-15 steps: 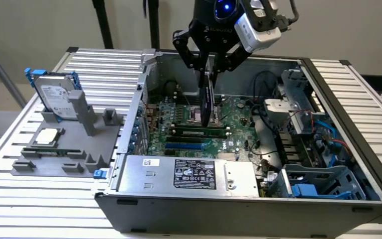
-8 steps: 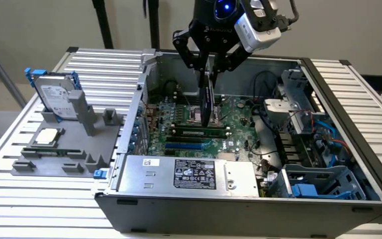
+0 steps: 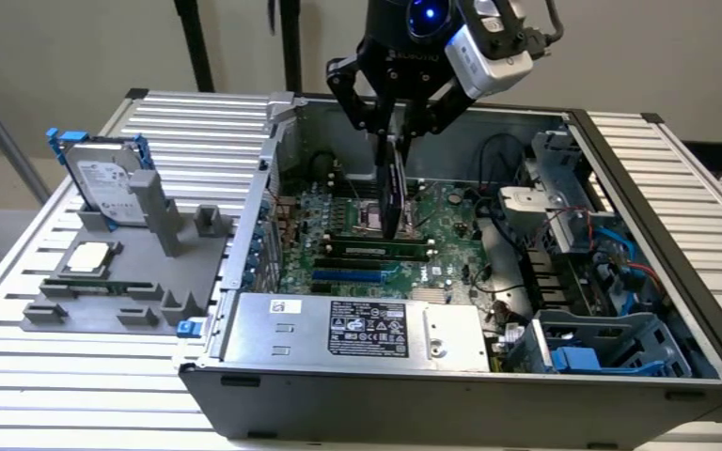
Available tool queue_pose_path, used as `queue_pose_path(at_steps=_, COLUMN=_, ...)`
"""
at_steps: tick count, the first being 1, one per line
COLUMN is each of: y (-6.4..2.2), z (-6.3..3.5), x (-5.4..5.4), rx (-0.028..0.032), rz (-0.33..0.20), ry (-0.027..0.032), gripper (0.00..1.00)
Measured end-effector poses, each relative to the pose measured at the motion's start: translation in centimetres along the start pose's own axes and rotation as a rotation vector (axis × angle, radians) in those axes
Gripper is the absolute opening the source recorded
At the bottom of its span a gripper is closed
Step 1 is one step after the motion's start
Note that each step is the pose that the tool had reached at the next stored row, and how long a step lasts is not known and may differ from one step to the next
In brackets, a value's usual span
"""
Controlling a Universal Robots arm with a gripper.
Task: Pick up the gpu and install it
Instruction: 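Insert the gpu into the slot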
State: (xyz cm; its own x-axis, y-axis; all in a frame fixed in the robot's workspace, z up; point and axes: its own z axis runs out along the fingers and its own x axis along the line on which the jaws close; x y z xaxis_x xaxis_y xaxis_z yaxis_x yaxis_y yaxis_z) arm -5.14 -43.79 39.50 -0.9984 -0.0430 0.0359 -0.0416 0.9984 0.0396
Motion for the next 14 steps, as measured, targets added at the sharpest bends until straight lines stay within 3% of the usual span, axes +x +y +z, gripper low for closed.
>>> queue_pose_path(at_steps=14, y=-0.01, z=0.37, x=-0.02, rx=0.0094, rz=-0.254, ry=0.0102, gripper=0.27)
